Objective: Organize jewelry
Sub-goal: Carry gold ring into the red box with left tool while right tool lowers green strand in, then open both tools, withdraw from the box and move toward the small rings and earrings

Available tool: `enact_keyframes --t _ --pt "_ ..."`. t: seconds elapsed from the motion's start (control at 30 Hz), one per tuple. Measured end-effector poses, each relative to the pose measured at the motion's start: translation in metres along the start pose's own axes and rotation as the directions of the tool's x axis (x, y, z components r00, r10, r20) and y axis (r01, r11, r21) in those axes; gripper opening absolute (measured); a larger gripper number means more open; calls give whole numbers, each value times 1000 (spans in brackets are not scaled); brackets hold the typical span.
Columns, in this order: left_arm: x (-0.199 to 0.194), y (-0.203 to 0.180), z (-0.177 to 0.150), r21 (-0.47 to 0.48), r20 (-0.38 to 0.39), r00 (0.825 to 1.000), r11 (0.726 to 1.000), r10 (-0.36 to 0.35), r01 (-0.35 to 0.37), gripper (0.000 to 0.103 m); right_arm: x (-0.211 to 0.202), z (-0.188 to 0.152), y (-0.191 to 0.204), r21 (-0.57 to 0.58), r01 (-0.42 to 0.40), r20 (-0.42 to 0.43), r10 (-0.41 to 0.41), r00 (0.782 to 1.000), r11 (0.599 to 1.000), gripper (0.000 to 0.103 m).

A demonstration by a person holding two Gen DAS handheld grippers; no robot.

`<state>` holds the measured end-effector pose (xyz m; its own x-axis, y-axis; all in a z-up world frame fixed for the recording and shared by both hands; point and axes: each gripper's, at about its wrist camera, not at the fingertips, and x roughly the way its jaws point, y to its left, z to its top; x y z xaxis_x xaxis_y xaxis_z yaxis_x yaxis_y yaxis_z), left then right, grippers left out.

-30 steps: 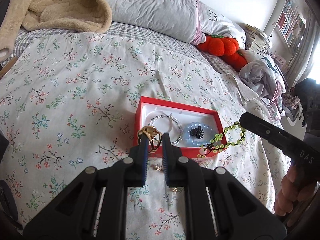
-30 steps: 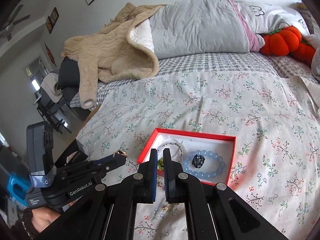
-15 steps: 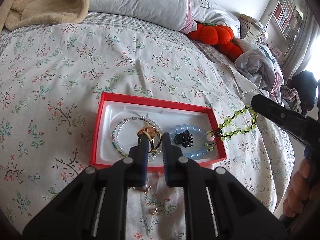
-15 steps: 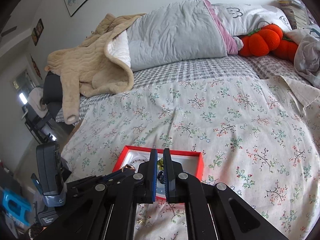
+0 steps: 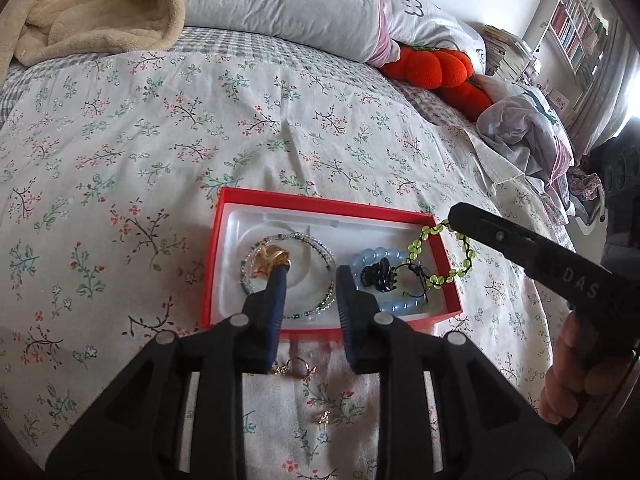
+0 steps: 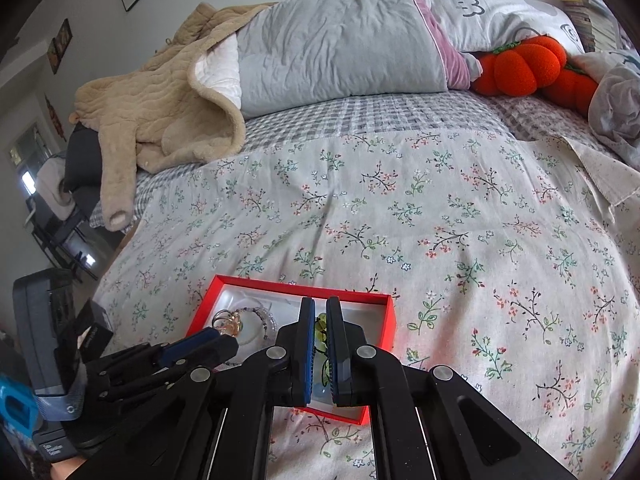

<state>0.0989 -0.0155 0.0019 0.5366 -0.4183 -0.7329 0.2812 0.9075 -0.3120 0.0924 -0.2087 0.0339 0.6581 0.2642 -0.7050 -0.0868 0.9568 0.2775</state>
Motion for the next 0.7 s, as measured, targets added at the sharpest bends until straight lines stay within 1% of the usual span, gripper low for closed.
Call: enact_keyframes --t 0.13,0.27,0.37,0.47,0.5,0.53,0.6,0.7 --pt "-16 6 -5 17 14 1000 1000 24 -25 35 12 2 3 -6 17 -8 -17 1000 1000 6" --pt "-24 15 -9 16 7 999 999 43 -43 36 24 3 10 -17 30 -17 -30 999 999 6" --pt "-25 18 -13 25 -4 998 998 57 -57 36 30 1 19 -28 13 -38 -15 999 1000 6" --pt "-23 20 -15 34 -16 996 996 82 -82 38 34 -2 27 -43 -22 -64 20 998 999 8" --pt "-22 21 -16 33 -22 996 996 88 -88 41 34 -3 29 -45 -28 -72 24 997 999 10" --pt "-22 21 -16 31 -28 995 995 94 -93 48 34 -3 30 -46 -33 -79 29 996 998 10" --pt "-22 23 -17 27 -29 994 994 107 -106 57 32 -3 31 -48 -36 -86 32 996 998 11" --pt "-22 23 -17 28 -39 992 993 118 -117 58 26 -4 30 -48 -45 -93 40 995 998 12"
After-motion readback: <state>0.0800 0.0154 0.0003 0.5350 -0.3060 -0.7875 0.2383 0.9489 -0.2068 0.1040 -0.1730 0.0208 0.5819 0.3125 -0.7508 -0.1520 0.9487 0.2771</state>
